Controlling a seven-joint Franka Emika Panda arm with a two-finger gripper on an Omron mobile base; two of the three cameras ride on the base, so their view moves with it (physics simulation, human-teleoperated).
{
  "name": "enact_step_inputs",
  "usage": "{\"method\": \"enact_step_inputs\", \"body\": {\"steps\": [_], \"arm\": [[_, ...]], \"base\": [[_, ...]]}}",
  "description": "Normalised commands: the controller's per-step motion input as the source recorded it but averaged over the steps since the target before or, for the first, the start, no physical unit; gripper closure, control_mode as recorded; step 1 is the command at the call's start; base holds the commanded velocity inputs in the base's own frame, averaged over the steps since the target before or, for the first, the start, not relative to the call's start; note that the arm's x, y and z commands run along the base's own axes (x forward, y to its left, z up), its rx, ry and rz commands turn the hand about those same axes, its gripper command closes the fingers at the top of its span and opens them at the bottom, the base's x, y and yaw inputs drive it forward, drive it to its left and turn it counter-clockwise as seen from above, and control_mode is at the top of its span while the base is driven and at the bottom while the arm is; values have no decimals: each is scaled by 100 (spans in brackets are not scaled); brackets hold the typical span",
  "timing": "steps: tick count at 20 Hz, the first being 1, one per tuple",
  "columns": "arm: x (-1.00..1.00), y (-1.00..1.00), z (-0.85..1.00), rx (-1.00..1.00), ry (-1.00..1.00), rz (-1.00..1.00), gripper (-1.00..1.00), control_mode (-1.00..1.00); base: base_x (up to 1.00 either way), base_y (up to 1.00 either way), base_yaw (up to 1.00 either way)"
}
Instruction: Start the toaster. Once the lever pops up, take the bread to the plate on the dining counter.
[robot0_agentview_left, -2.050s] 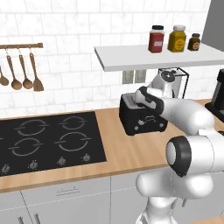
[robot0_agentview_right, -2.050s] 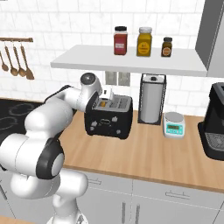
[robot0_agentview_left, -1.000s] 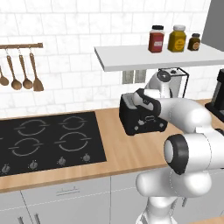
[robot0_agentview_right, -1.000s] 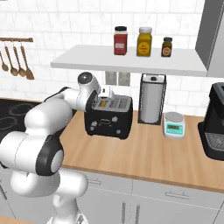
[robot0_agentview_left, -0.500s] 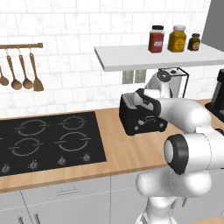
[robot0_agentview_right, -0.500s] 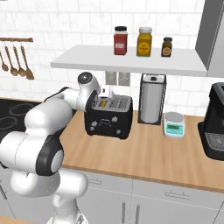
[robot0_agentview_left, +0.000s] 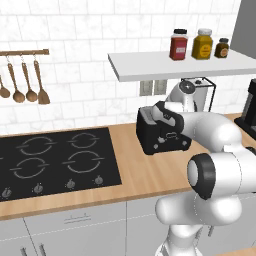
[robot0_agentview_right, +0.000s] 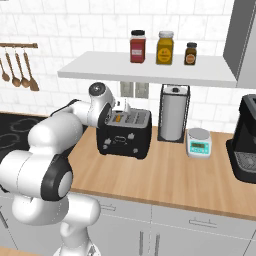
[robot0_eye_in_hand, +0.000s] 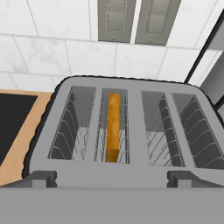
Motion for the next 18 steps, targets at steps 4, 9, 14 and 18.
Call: {"method": "enact_step_inputs", "body": {"steps": [4,9,14,18], "arm": [[0,0,0,0,0,0,-100,-100],[0,0,0,0,0,0,-100,-100],[0,0,0,0,0,0,-100,-100],[0,0,0,0,0,0,-100,-100]], "base": [[0,0,0],[0,0,0],[0,0,0],[0,0,0]]}}
